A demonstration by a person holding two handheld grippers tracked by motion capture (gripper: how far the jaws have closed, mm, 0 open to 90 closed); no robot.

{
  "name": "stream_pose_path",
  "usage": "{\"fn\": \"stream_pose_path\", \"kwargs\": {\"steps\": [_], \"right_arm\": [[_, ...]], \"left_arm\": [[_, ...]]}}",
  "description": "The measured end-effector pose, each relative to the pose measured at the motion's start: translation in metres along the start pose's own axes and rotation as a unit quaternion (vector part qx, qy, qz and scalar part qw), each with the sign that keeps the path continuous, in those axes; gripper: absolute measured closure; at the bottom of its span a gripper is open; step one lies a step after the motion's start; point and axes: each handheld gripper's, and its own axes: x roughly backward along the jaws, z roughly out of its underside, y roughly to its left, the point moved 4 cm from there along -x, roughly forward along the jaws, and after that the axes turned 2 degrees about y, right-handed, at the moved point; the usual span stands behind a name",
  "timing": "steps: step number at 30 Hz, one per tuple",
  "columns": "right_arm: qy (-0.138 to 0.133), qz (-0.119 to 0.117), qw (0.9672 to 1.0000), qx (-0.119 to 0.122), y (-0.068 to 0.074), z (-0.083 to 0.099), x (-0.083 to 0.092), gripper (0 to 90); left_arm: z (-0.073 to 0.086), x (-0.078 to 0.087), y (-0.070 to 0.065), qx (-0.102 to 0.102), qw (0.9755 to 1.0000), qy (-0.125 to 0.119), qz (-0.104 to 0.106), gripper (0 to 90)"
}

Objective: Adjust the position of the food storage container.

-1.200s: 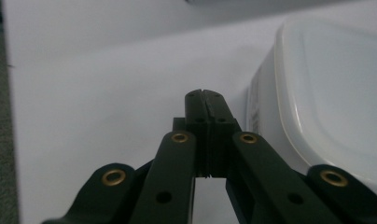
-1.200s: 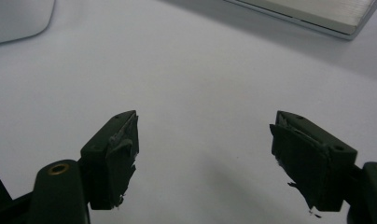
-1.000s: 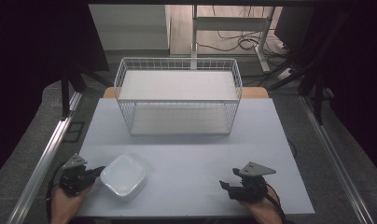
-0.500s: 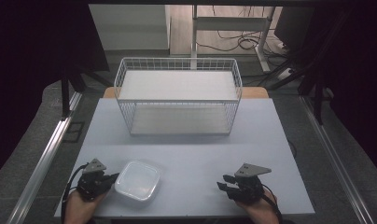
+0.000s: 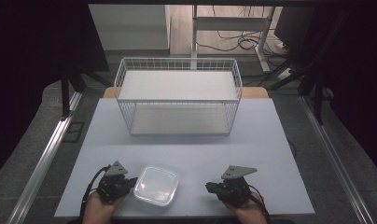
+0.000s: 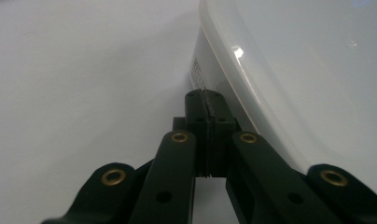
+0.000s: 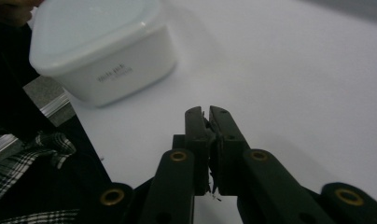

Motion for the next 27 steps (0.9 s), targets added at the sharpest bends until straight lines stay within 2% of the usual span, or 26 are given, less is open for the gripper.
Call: {"fn": "stream_pose_path", "kwargs": {"steps": [1, 4, 5, 8, 9, 10, 12, 13, 14, 16, 17, 18, 19, 20, 22, 26, 27], "right_arm": [[0.003, -0.010, 0.9999, 0.000, 0.005, -0.001, -0.004, 88.3], [0.006, -0.017, 0.9998, 0.003, 0.010, -0.002, -0.008, 88.5], [0.012, -0.029, 0.9995, 0.006, 0.016, -0.002, -0.013, 88.5], [0.021, -0.050, 0.9985, 0.011, 0.029, -0.002, -0.022, 88.4], [0.024, -0.057, 0.9980, 0.012, 0.034, -0.003, -0.025, 88.3], [0.024, -0.057, 0.9980, 0.012, 0.034, -0.003, -0.025, 88.3], [0.029, -0.067, 0.9972, 0.018, 0.042, -0.004, -0.030, 88.2], [0.028, -0.074, 0.9966, 0.021, 0.049, -0.005, -0.034, 87.8], [0.028, -0.078, 0.9964, 0.020, 0.051, -0.005, -0.036, 87.6], [0.026, -0.077, 0.9965, 0.020, 0.052, -0.006, -0.037, 88.0], [0.025, -0.062, 0.9975, 0.021, 0.051, -0.006, -0.037, 87.2], [0.025, -0.062, 0.9975, 0.021, 0.051, -0.006, -0.037, 87.2], [0.022, -0.057, 0.9981, 0.010, 0.045, -0.006, -0.035, 87.2], [0.022, -0.057, 0.9981, 0.010, 0.045, -0.006, -0.035, 87.2], [0.018, -0.038, 0.9991, 0.001, 0.036, -0.007, -0.033, 87.3], [0.017, -0.020, 0.9996, -0.007, 0.025, -0.006, -0.029, 87.6], [0.014, -0.008, 0.9998, -0.012, 0.018, -0.006, -0.026, 88.0]], "left_arm": [[-0.002, -0.002, -0.006, -0.008, 1.0000, 0.002, 0.006, 89.9], [0.000, 0.002, -0.008, -0.008, 0.9999, 0.002, 0.006, 89.9], [0.006, 0.009, -0.008, 0.004, 0.9999, -0.004, 0.009, 89.9], [0.014, 0.015, -0.010, 0.007, 0.9999, -0.001, 0.014, 89.9], [0.021, 0.017, -0.014, 0.011, 0.9997, 0.003, 0.021, 89.9], [0.021, 0.017, -0.014, 0.011, 0.9997, 0.003, 0.021, 89.9], [0.023, 0.019, -0.020, 0.006, 0.9995, 0.002, 0.032, 89.9], [0.022, 0.019, -0.025, 0.000, 0.9996, 0.003, 0.029, 89.8], [0.022, 0.019, -0.025, 0.000, 0.9996, 0.003, 0.029, 89.9], [0.019, 0.016, -0.030, -0.003, 0.9997, 0.004, 0.024, 89.9], [0.017, 0.015, -0.031, -0.005, 0.9998, 0.007, 0.018, 89.9], [0.016, 0.013, -0.031, -0.005, 0.9998, 0.009, 0.018, 89.9], [0.012, 0.007, -0.033, -0.007, 0.9998, 0.012, 0.017, 89.9], [0.012, 0.007, -0.033, -0.007, 0.9998, 0.012, 0.017, 89.9], [0.002, -0.001, -0.035, -0.017, 0.9997, 0.016, 0.010, 89.9], [-0.008, -0.011, -0.037, -0.020, 0.9997, 0.012, 0.011, 89.9], [-0.013, -0.016, -0.039, -0.023, 0.9996, 0.010, 0.011, 89.9]]}}
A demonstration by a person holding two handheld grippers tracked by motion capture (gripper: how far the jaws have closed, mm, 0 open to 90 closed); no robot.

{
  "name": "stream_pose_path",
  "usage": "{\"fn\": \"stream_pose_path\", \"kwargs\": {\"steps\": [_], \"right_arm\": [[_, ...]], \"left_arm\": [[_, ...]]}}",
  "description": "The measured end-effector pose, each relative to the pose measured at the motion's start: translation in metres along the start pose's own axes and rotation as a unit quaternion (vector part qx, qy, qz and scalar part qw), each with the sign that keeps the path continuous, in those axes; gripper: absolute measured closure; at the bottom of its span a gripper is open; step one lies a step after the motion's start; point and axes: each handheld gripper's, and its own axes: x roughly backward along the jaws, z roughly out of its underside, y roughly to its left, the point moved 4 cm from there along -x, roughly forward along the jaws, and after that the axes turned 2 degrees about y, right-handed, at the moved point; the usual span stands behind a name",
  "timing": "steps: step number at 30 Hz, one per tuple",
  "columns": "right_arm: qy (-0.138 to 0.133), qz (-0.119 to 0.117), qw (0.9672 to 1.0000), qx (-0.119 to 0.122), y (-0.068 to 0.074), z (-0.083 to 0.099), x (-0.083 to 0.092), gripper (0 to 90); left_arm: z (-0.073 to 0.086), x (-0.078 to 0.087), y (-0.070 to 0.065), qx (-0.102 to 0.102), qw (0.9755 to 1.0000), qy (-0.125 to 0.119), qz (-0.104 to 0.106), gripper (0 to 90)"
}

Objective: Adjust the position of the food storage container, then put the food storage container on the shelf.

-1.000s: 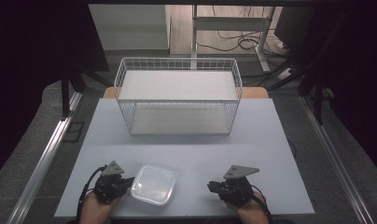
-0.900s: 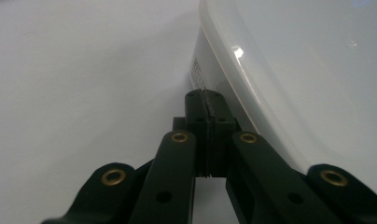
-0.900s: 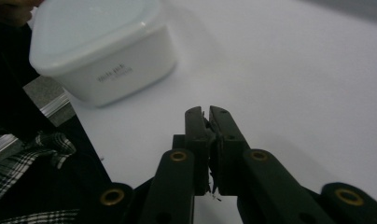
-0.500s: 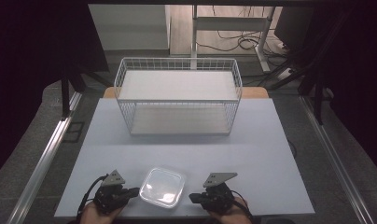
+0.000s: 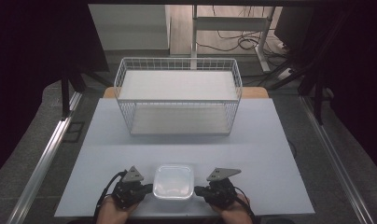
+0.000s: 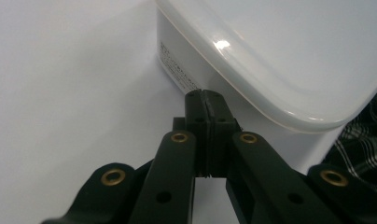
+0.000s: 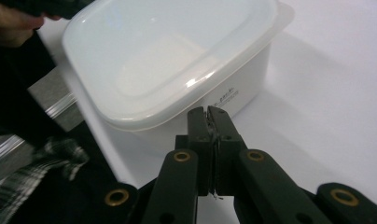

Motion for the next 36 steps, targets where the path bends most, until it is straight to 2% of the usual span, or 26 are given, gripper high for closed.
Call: {"fn": "stream_pose_path", "kwargs": {"steps": [1, 5, 8, 11, 15, 16, 17, 18, 19, 20, 21, 22, 25, 26, 27, 28, 29, 30, 36], "right_arm": [[0.000, 0.000, 1.0000, 0.000, 0.000, 0.000, 0.000, 88.0], [-0.008, 0.031, 0.9994, -0.011, -0.016, -0.001, 0.006, 88.4], [-0.011, 0.037, 0.9991, -0.019, -0.024, -0.001, 0.008, 88.4], [-0.011, 0.028, 0.9993, -0.022, -0.027, 0.000, 0.009, 86.8], [-0.014, 0.031, 0.9993, -0.013, -0.028, 0.000, 0.013, 81.9], [-0.018, 0.044, 0.9989, 0.000, -0.030, 0.000, 0.017, 77.0], [-0.018, 0.044, 0.9989, 0.000, -0.030, 0.000, 0.017, 77.0], [-0.024, 0.054, 0.9982, 0.011, -0.034, 0.000, 0.022, 69.7], [-0.024, 0.054, 0.9982, 0.011, -0.034, 0.000, 0.022, 69.7], [-0.028, 0.063, 0.9975, 0.017, -0.038, 0.001, 0.028, 60.9], [-0.028, 0.063, 0.9975, 0.017, -0.038, 0.001, 0.028, 60.9], [-0.034, 0.074, 0.9964, 0.021, -0.043, 0.002, 0.032, 51.9], [-0.047, 0.082, 0.9952, 0.026, -0.050, 0.004, 0.037, 33.2], [-0.048, 0.086, 0.9948, 0.027, -0.053, 0.005, 0.038, 28.6], [-0.048, 0.086, 0.9948, 0.027, -0.053, 0.005, 0.038, 28.6], [-0.054, 0.091, 0.9940, 0.027, -0.058, 0.006, 0.040, 22.2], [-0.054, 0.091, 0.9940, 0.027, -0.058, 0.006, 0.040, 22.2], [-0.059, 0.094, 0.9936, 0.024, -0.061, 0.006, 0.042, 16.9], [-0.067, 0.092, 0.9933, 0.018, -0.063, 0.006, 0.040, 8.4]], "left_arm": [[0.000, 0.000, 0.000, 0.000, 1.0000, 0.000, 0.000, 89.9], [-0.013, -0.013, -0.002, -0.003, 0.9999, -0.001, 0.011, 89.9], [-0.019, -0.019, -0.001, -0.006, 0.9999, -0.001, 0.011, 89.9], [-0.019, -0.020, 0.003, -0.006, 0.9999, -0.003, 0.014, 88.8], [-0.018, -0.014, 0.007, -0.004, 0.9998, -0.015, 0.007, 74.8], [-0.016, -0.009, 0.010, -0.006, 0.9996, -0.026, 0.005, 69.6], [-0.016, -0.009, 0.010, -0.006, 0.9996, -0.026, 0.005, 64.9], [-0.014, -0.005, 0.012, -0.017, 0.9993, -0.034, -0.001, 58.9], [-0.014, -0.005, 0.012, -0.017, 0.9993, -0.034, -0.001, 52.7], [-0.012, -0.002, 0.013, -0.028, 0.9988, -0.040, -0.009, 47.8], [-0.012, -0.002, 0.013, -0.028, 0.9988, -0.040, -0.009, 42.5], [-0.008, 0.000, 0.014, -0.036, 0.9983, -0.044, -0.010, 37.1], [-0.006, 0.001, 0.016, -0.031, 0.9983, -0.050, -0.008, 20.2], [-0.004, 0.003, 0.019, -0.023, 0.9982, -0.054, -0.008, 16.9], [-0.004, 0.003, 0.019, -0.023, 0.9982, -0.054, -0.008, 14.1], [-0.002, 0.003, 0.022, -0.017, 0.9981, -0.059, -0.001, 9.9], [-0.002, 0.003, 0.022, -0.017, 0.9981, -0.059, -0.001, 7.1], [-0.001, 0.004, 0.024, -0.013, 0.9976, -0.067, -0.006, 6.6], [-0.001, 0.001, 0.025, -0.026, 0.9963, -0.082, 0.004, 2.6]]}}
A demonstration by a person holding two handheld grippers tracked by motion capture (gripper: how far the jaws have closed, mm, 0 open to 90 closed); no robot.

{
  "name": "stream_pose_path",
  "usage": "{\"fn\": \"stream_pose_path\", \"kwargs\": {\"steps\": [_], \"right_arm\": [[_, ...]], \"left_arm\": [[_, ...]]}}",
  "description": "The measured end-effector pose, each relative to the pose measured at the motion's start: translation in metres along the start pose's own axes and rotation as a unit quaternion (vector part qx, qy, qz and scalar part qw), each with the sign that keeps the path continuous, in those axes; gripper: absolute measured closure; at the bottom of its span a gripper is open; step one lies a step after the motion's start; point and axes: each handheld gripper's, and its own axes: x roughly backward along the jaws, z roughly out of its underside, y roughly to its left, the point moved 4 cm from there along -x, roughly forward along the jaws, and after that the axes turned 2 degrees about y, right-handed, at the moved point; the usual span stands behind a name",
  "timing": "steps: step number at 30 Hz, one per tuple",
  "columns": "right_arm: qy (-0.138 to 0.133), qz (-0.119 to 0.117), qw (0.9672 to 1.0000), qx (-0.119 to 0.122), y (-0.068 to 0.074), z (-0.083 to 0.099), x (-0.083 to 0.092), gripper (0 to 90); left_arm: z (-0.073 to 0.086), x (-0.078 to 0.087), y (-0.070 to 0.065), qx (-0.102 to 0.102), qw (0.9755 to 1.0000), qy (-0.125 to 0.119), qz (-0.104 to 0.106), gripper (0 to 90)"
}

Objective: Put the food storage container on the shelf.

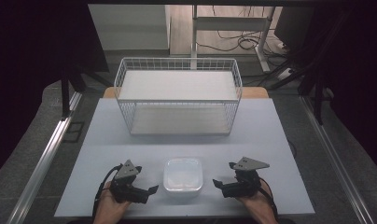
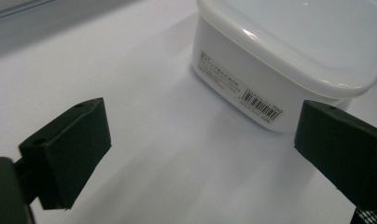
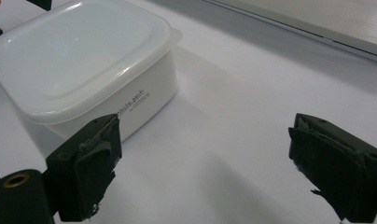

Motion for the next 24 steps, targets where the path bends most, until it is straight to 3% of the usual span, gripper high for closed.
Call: {"fn": "stream_pose_path", "kwargs": {"steps": [5, 7, 15, 21, 22, 24], "right_arm": [[0.001, 0.000, 1.0000, 0.004, 0.001, 0.000, -0.001, 6.3], [-0.001, -0.002, 1.0000, 0.005, 0.003, -0.001, -0.002, 5.8], [-0.006, -0.008, 0.9999, 0.014, 0.011, -0.010, -0.005, 5.4], [-0.003, -0.014, 0.9998, 0.010, 0.017, -0.019, -0.009, 2.5], [-0.003, -0.020, 0.9998, 0.005, 0.020, -0.022, -0.010, 0.3], [-0.006, -0.030, 0.9995, 0.005, 0.023, -0.026, -0.011, 0.3]], "left_arm": [[0.000, 0.000, 0.001, -0.001, 0.9999, -0.011, -0.003, 1.4], [-0.003, 0.002, 0.002, 0.008, 0.9998, -0.019, 0.003, 1.5], [-0.010, 0.006, -0.001, 0.017, 0.9995, -0.018, 0.019, 2.8], [-0.022, 0.005, -0.008, 0.014, 0.9982, -0.024, 0.054, 3.0], [-0.027, 0.004, -0.010, 0.017, 0.9972, -0.025, 0.068, 3.0], [-0.031, 0.001, -0.012, 0.018, 0.9967, -0.022, 0.076, 3.2]]}}
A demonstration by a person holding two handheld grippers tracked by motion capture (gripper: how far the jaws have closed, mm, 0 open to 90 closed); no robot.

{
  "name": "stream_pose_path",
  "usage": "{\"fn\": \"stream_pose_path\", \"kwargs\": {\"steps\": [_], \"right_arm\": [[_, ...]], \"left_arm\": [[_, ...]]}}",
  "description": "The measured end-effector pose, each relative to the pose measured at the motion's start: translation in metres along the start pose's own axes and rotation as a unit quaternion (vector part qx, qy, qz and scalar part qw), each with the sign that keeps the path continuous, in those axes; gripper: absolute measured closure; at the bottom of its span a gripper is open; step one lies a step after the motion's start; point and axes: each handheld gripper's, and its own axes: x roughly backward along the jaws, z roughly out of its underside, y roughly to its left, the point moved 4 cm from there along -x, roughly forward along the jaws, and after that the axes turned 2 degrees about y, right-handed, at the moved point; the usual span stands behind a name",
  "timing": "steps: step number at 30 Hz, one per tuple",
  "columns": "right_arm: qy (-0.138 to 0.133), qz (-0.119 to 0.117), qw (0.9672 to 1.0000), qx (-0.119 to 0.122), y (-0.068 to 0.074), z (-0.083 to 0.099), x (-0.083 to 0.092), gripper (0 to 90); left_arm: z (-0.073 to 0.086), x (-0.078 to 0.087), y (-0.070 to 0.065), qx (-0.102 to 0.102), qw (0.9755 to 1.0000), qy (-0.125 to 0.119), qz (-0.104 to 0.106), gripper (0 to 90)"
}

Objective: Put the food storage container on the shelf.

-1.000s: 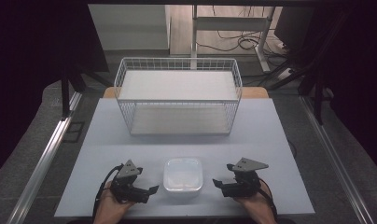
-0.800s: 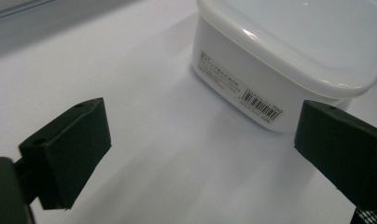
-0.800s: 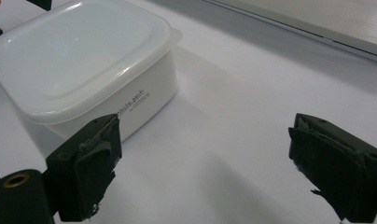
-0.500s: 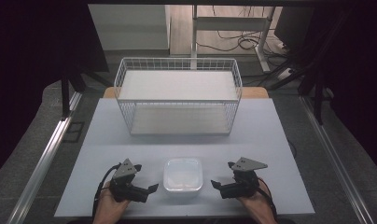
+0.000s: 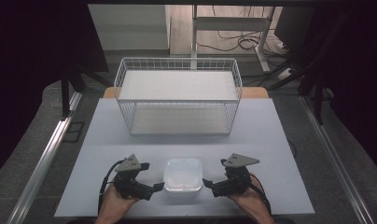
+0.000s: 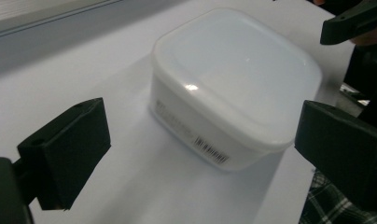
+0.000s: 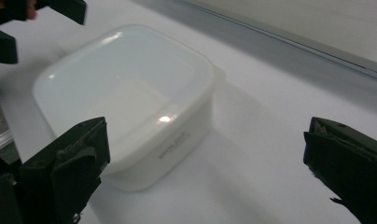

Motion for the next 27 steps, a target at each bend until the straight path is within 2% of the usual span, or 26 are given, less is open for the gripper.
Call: {"fn": "stream_pose_path", "kwargs": {"steps": [3, 8, 14, 16, 19, 20, 21, 22, 23, 24, 25, 26, 27], "right_arm": [[0.001, -0.005, 1.0000, 0.005, 0.003, -0.004, -0.002, 0.3], [0.019, -0.012, 0.9995, 0.022, 0.013, -0.016, -0.011, 2.1], [0.031, -0.015, 0.9993, 0.015, 0.017, -0.025, -0.020, 10.9], [0.040, -0.023, 0.9989, 0.001, 0.014, -0.024, -0.025, 16.2], [0.052, -0.033, 0.9981, -0.005, 0.013, -0.021, -0.028, 17.1], [0.065, -0.040, 0.9970, -0.012, 0.013, -0.017, -0.031, 19.3], [0.065, -0.040, 0.9970, -0.012, 0.013, -0.017, -0.031, 19.3], [0.066, -0.053, 0.9960, -0.028, 0.012, -0.015, -0.031, 24.0], [0.066, -0.053, 0.9960, -0.028, 0.012, -0.015, -0.031, 24.0], [0.072, -0.064, 0.9944, -0.044, 0.013, -0.015, -0.030, 28.7], [0.072, -0.064, 0.9944, -0.044, 0.013, -0.015, -0.030, 28.7], [0.077, -0.080, 0.9914, -0.068, 0.013, -0.013, -0.030, 32.2], [0.077, -0.080, 0.9914, -0.068, 0.013, -0.013, -0.030, 32.2]], "left_arm": [[-0.004, -0.003, -0.001, -0.006, 1.0000, 0.006, -0.001, 3.9], [-0.019, -0.017, -0.003, -0.020, 0.9995, 0.024, -0.008, 6.7], [-0.026, -0.029, -0.001, -0.026, 0.9988, 0.040, -0.012, 9.5], [-0.022, -0.030, 0.001, -0.013, 0.9989, 0.043, -0.012, 11.7], [-0.018, -0.029, 0.003, -0.003, 0.9989, 0.046, -0.008, 16.3], [-0.015, -0.029, 0.004, 0.014, 0.9989, 0.042, 0.011, 18.6], [-0.015, -0.029, 0.004, 0.014, 0.9989, 0.042, 0.011, 22.0], [-0.014, -0.029, 0.003, 0.027, 0.9983, 0.041, 0.032, 25.2], [-0.014, -0.029, 0.003, 0.027, 0.9983, 0.041, 0.032, 27.0], [-0.012, -0.028, 0.003, 0.038, 0.9977, 0.043, 0.037, 27.4], [-0.012, -0.028, 0.003, 0.038, 0.9977, 0.043, 0.037, 30.2], [-0.011, -0.027, 0.002, 0.048, 0.9966, 0.044, 0.050, 31.3], [-0.009, -0.027, 0.002, 0.053, 0.9960, 0.045, 0.056, 31.3]]}}
